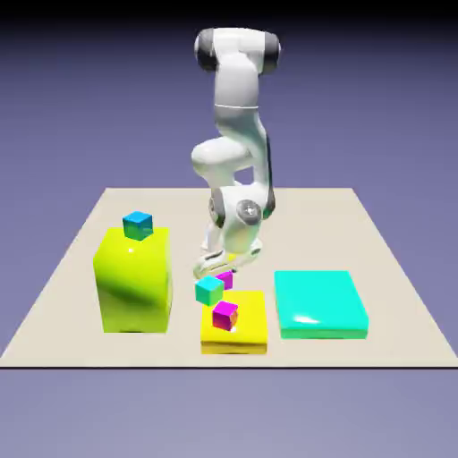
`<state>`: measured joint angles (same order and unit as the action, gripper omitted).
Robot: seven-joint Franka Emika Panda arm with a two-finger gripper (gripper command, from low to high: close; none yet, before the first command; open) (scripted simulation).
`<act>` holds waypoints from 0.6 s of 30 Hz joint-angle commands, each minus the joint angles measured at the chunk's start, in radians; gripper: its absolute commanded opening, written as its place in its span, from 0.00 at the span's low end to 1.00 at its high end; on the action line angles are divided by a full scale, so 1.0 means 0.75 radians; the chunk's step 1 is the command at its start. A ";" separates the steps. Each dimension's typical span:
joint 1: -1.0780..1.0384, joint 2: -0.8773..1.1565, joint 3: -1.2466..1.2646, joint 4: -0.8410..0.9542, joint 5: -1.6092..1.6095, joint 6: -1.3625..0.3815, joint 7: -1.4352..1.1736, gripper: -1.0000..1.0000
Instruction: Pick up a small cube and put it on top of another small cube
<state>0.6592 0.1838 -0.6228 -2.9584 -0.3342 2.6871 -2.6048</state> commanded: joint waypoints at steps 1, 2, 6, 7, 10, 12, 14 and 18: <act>0.000 0.000 0.000 0.000 0.000 0.000 0.000 0.00; 0.000 0.000 0.000 0.000 0.000 0.000 0.000 0.00; 0.079 -0.193 -0.097 0.017 -0.099 -0.199 0.070 0.00; 0.099 -0.241 -0.121 0.021 -0.123 -0.248 0.088 0.00; 0.158 -0.386 -0.194 0.034 -0.197 -0.397 0.140 0.00; 0.185 -0.451 -0.226 0.040 -0.230 -0.464 0.164 0.00; 0.197 -0.460 -0.195 0.064 -0.235 -0.473 0.222 0.00; 0.086 -0.514 -0.163 0.180 -0.146 -0.573 0.454 0.00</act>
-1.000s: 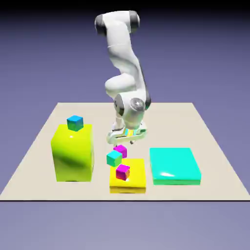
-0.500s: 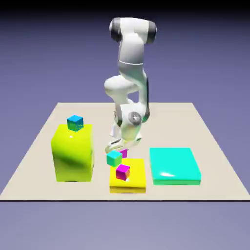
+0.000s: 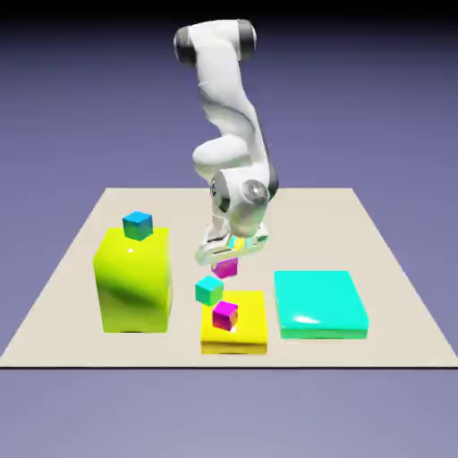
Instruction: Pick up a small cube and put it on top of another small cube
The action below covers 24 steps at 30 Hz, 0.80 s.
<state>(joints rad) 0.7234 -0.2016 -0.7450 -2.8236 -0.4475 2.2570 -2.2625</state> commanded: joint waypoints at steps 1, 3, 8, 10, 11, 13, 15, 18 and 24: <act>-0.028 -0.014 0.008 0.029 0.027 -0.025 0.055 0.00; -0.083 -0.040 0.024 0.087 0.072 -0.075 0.171 0.00; -0.222 -0.108 0.064 0.232 0.183 -0.200 0.461 0.00; -0.307 -0.138 0.064 0.293 0.247 -0.261 0.577 0.00; -0.349 -0.153 0.063 0.324 0.280 -0.292 0.635 0.00; -0.435 -0.184 0.061 0.386 0.345 -0.354 0.751 0.00; -0.521 -0.214 0.060 0.448 0.410 -0.416 0.867 0.00; -0.650 -0.260 0.058 0.540 0.507 -0.509 1.041 0.00; -0.939 -0.347 0.015 0.708 0.721 -0.695 1.340 0.00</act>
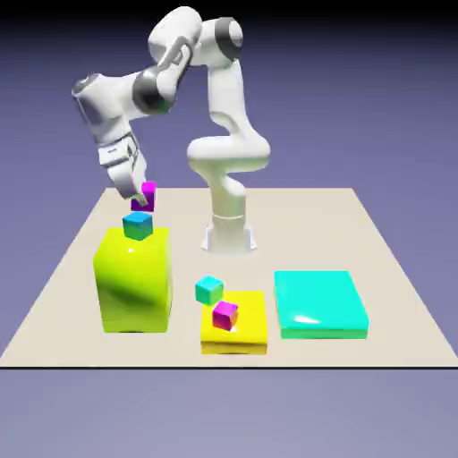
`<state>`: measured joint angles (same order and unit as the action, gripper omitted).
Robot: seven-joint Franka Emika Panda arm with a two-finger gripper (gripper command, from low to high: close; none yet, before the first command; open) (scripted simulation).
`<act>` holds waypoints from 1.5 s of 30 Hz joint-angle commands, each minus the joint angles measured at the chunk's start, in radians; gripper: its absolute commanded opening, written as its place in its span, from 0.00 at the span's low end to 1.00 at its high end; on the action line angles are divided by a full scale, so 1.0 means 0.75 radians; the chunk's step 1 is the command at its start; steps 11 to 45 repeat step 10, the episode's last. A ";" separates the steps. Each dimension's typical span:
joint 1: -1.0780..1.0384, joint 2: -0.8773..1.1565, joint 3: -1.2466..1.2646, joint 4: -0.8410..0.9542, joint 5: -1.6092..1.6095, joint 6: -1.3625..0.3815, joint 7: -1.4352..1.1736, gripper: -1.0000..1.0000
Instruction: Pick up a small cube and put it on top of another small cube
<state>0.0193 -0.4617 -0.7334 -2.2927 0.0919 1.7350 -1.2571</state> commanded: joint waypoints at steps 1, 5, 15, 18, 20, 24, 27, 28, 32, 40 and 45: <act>-0.030 0.004 -0.036 -0.016 0.019 0.000 -0.045 0.00; -0.019 0.030 -0.044 -0.161 0.038 0.165 -0.074 0.00; -0.017 0.033 -0.045 -0.175 0.040 0.182 -0.077 1.00; -0.017 0.033 -0.045 -0.175 0.040 0.182 -0.077 1.00; -0.017 0.033 -0.045 -0.175 0.040 0.182 -0.077 1.00; -0.017 0.033 -0.045 -0.175 0.040 0.182 -0.077 1.00; -0.017 0.033 -0.045 -0.175 0.040 0.182 -0.077 1.00; -0.017 0.033 -0.045 -0.175 0.040 0.182 -0.077 1.00; -0.017 0.033 -0.045 -0.175 0.040 0.182 -0.077 1.00; -0.017 0.033 -0.045 -0.175 0.040 0.182 -0.077 1.00; -0.017 0.033 -0.045 -0.175 0.040 0.182 -0.077 1.00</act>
